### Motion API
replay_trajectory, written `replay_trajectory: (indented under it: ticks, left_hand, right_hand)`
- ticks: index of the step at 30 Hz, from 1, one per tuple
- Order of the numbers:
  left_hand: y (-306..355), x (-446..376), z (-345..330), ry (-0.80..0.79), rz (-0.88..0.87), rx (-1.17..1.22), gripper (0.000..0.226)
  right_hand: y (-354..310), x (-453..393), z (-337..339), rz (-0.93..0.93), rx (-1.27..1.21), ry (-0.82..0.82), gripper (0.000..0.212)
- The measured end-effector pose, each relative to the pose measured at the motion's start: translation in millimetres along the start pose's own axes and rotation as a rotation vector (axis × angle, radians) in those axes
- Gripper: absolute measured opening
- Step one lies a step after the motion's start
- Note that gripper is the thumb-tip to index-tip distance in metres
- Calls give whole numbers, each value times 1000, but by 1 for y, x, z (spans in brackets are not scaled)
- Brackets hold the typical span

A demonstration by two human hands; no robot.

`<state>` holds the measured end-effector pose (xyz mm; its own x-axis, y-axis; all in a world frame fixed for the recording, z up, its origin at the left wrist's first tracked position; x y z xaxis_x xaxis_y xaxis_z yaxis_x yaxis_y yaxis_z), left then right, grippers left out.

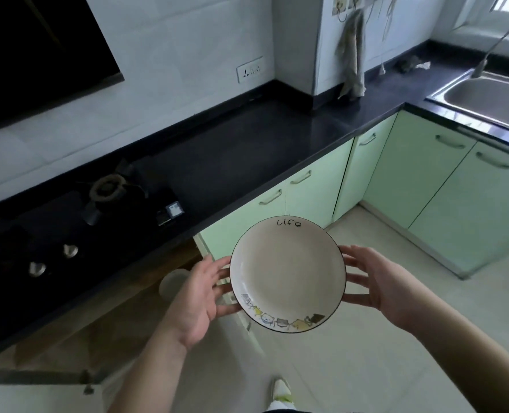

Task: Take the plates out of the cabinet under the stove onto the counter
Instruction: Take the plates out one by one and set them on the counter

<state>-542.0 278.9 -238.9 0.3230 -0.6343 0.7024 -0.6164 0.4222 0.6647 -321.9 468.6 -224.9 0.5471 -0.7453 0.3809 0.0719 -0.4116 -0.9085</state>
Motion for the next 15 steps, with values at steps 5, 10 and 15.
replay_trajectory:
  ticks: [5, 10, 15]
  left_hand:
    - [38, -41, -42, -35, -6, -62, 47]
    - [68, -82, -92, -31, 25, -71, 45]
    - [95, -131, -137, 38, 42, -75, 47]
  right_hand:
    - [-30, -38, 31, 22, 30, 66, 27]
    - [-54, -85, 69, 32, 19, 93, 28]
    - [-73, -149, 105, -6, 5, 60, 28]
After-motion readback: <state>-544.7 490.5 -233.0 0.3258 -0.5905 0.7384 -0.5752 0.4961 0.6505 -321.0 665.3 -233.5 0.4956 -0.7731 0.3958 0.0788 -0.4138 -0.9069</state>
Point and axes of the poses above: each hand's wrist, its own x-axis away from the middle knuckle, its own z-axis out of the back of the hand, y = z × x, the point moved 4 cm from there along -x, towards the middle knuckle, and after that the axes turned 15 degrees about z, right-handed, at the moved point
